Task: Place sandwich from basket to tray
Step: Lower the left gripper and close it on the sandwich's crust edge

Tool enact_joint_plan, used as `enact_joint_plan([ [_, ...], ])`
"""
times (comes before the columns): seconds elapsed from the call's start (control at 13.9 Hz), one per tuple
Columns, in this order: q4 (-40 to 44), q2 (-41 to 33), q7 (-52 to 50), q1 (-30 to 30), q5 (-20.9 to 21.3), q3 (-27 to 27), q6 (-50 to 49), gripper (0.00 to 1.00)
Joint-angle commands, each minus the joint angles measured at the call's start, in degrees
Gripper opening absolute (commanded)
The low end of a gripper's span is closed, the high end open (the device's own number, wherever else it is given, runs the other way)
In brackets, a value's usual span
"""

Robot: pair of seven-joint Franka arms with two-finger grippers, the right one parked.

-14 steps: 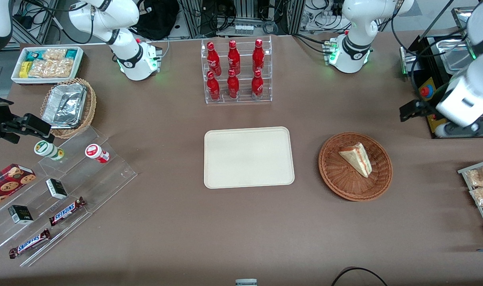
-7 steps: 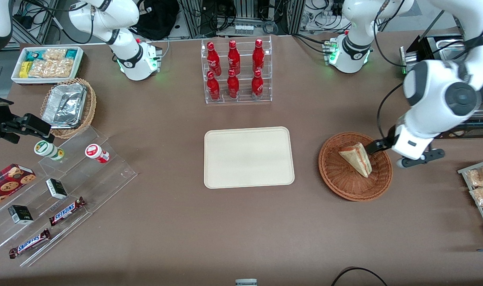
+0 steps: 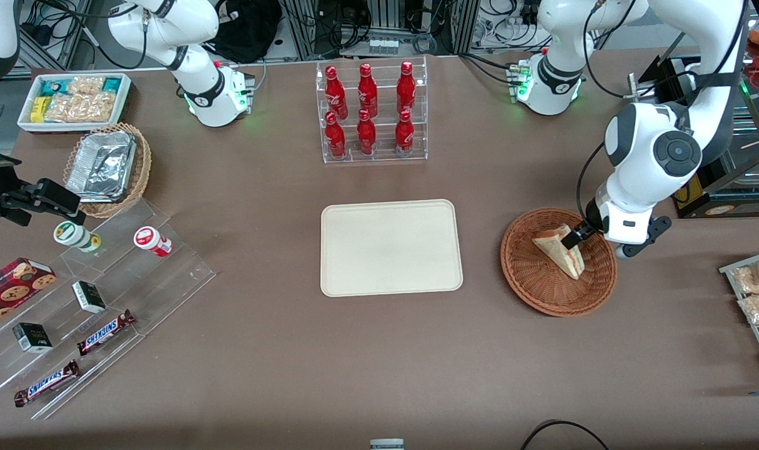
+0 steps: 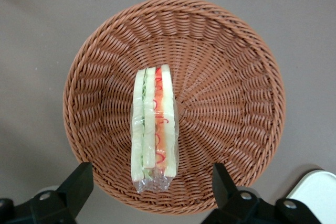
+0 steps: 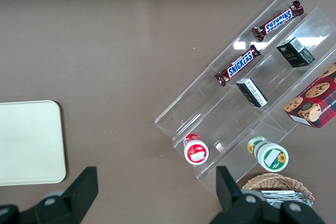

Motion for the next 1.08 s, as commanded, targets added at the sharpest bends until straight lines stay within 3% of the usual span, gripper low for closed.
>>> enact_joint_plan([
  [0.0,-0.98,1.55,-2.34,0.30,0.62,-0.56,1.02,1.00],
  [0.58,-1.85,8.58,-2.34,-0.13,0.62,-0.65,6.81,1.00],
  [0.65,-2.03,9.02,-2.51,-0.14,0.62,-0.65,7.87,0.91],
  [0.72,-1.95,9.11,-3.21,-0.14,0.62,-0.73,7.88,0.58],
  [0.79,-1.86,9.20,-3.74,-0.14,0.62,-0.65,7.88,0.32],
  [0.87,-1.86,9.11,-3.65,-0.14,0.62,-0.65,7.88,0.15],
  [1.01,-1.07,7.11,-3.65,-0.05,0.62,-0.56,5.78,0.08],
])
